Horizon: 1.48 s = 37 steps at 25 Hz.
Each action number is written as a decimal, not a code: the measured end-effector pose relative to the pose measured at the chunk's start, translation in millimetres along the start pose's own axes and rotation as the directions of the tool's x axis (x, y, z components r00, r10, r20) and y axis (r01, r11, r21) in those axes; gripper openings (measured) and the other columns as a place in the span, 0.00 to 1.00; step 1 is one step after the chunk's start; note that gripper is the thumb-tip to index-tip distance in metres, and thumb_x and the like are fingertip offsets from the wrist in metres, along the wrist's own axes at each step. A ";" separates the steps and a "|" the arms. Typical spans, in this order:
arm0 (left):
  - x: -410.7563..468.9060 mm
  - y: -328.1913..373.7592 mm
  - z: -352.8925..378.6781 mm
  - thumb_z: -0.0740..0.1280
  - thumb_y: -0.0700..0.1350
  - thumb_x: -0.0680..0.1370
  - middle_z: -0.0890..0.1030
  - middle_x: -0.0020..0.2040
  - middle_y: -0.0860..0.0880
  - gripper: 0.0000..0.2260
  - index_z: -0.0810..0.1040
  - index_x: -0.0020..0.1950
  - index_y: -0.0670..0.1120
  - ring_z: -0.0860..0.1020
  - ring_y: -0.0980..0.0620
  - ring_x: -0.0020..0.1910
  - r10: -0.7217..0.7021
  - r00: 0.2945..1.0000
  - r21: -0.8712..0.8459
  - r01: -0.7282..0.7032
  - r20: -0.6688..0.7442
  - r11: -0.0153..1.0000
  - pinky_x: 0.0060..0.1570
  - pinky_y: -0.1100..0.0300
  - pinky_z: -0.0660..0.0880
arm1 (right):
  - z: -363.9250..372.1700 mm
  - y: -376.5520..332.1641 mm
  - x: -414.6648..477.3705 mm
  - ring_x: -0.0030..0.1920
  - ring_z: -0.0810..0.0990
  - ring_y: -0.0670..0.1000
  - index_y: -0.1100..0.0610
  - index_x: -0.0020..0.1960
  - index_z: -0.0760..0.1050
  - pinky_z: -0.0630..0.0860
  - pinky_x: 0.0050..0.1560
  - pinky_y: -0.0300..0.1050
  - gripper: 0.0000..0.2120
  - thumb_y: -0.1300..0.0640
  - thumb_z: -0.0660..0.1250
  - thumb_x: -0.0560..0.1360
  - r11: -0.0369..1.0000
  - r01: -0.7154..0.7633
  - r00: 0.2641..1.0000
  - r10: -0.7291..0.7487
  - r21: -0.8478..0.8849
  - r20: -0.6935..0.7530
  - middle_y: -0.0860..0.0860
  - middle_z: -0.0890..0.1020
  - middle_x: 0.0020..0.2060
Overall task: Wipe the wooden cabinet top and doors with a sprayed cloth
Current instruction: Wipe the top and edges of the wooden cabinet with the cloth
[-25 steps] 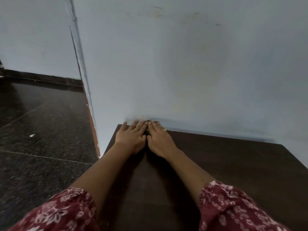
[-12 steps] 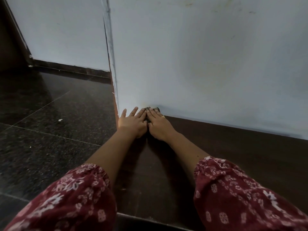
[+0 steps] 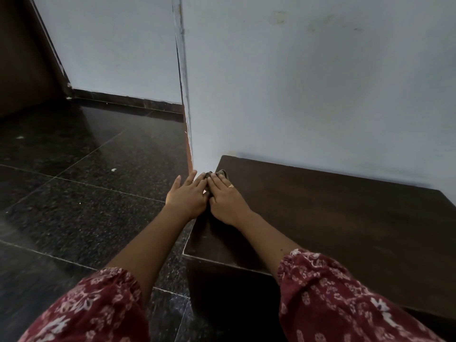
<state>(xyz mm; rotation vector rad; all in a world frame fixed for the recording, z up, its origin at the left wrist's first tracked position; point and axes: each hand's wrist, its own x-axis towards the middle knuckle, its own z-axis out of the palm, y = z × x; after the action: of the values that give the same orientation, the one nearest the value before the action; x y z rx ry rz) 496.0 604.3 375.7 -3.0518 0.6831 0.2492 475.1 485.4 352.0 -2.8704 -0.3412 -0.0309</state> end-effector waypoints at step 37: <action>-154.2 52.9 32.8 0.52 0.38 0.80 0.50 0.78 0.40 0.25 0.49 0.76 0.39 0.49 0.44 0.78 -0.142 0.985 -0.158 0.126 -0.096 0.979 0.76 0.52 0.48 | 3.8 -62.6 -135.2 0.75 0.58 0.60 0.69 0.72 0.58 0.48 0.76 0.48 0.27 0.56 0.50 0.77 0.995 0.102 0.994 -0.102 -0.003 0.037 0.64 0.62 0.73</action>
<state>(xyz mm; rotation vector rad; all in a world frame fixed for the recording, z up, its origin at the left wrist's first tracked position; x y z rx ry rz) 330.9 622.9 368.9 -3.2596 0.4791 0.1431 329.0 514.4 356.8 -2.8591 -0.4951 0.0022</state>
